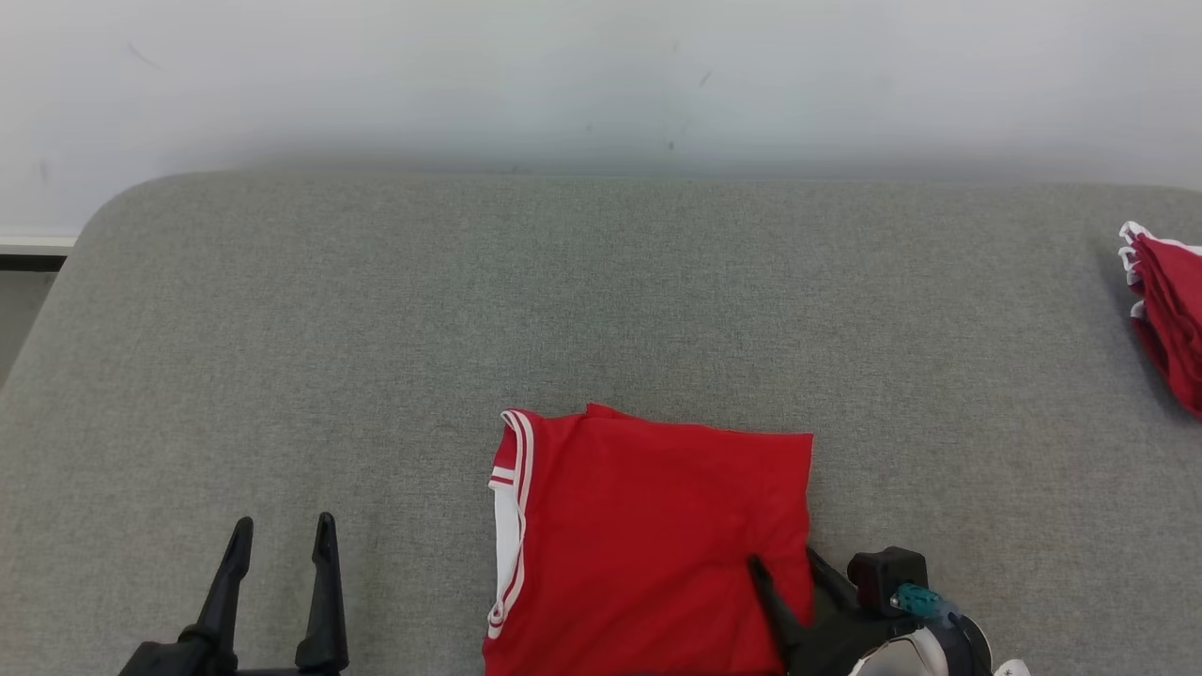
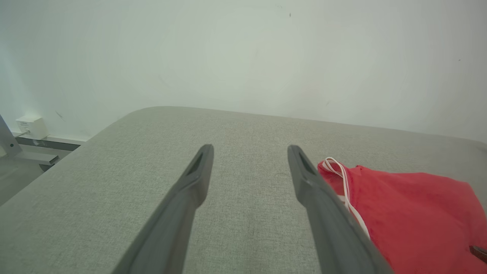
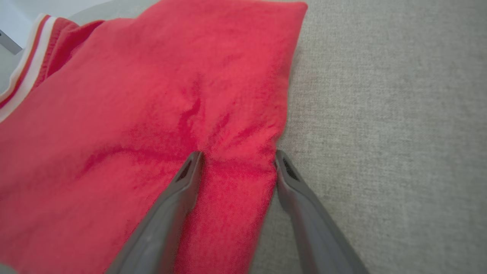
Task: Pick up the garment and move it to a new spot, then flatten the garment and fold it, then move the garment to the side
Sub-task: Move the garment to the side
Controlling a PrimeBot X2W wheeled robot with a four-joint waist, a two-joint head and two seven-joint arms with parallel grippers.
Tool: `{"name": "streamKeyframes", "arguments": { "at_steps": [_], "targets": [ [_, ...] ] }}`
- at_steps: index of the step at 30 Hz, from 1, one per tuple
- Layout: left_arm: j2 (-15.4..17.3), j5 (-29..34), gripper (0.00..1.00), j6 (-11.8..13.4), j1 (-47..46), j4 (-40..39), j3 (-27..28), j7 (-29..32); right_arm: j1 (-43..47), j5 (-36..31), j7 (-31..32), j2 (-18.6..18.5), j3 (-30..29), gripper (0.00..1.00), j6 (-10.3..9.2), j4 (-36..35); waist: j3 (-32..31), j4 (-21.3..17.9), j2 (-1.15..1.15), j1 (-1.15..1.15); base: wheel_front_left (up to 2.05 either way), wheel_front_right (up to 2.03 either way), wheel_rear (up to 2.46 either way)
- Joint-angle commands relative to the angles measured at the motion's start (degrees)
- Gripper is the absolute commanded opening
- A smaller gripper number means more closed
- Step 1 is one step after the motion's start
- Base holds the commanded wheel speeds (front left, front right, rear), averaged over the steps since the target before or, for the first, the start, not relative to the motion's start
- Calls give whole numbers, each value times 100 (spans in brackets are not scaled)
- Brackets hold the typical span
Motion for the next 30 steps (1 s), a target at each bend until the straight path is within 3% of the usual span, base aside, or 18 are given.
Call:
{"name": "streamKeyframes", "arguments": {
  "at_steps": [1,5,14,30],
  "targets": [
    [2,-21,100,13,-96,22,-15,-9,130,95,135,97,136,0,13,212,14,1,0,1,0,0,0],
    [2,-29,100,17,-134,27,-19,-9,-105,152,41,29,169,0,11,240,50,-26,0,1,0,0,0],
    [3,-39,100,-21,-383,-16,-161,-9,-1118,221,18,-899,496,0,-3,-1,449,-273,0,1,0,0,0],
    [6,258,100,16,-1270,-266,-404,-5,-3101,944,660,-3374,1113,0,-2,-1582,2052,-1223,0,1,0,0,0]
  ]
}}
